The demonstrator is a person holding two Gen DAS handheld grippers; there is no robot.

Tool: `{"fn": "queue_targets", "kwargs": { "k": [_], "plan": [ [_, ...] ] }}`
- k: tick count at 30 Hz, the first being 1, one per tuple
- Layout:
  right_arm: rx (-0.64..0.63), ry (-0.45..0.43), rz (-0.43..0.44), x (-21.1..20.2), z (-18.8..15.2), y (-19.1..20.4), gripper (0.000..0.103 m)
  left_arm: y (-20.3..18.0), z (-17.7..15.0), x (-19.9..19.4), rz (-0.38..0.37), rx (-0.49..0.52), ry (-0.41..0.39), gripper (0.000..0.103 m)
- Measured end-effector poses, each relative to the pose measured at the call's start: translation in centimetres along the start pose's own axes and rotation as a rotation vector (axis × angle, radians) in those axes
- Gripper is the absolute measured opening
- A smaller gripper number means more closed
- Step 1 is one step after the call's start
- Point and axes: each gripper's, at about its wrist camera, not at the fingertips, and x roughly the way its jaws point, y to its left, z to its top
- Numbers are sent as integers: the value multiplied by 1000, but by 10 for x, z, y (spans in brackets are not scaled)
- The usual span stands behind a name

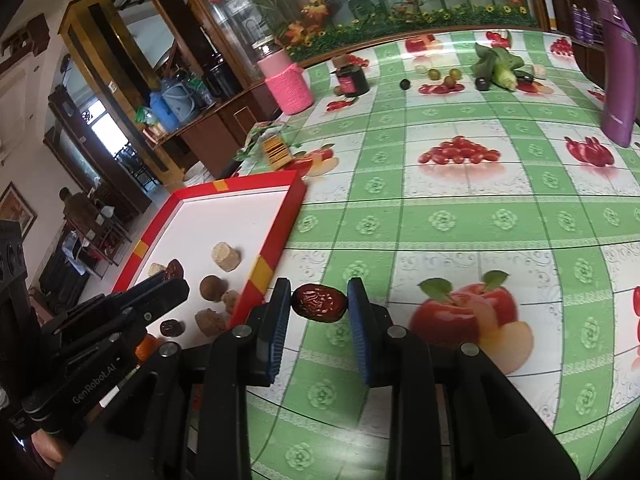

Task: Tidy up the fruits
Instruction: 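Carry both held dates over the white tray, then open the right tool to drop its date while the left tool releases its date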

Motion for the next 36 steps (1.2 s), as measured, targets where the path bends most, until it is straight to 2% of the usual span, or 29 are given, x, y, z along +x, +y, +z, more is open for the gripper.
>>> {"fn": "queue_targets", "kwargs": {
  "k": [13, 25, 36],
  "plan": [
    [-120, 60, 68, 24, -8, 60, 31, 75, -10, -6, 122, -123, 0, 15],
    [-201, 118, 96, 49, -24, 94, 31, 87, -24, 0, 132, -130, 31, 15],
    [-309, 143, 131, 63, -37, 133, 31, 126, -22, -7, 213, -180, 10, 15]
  ]
}}
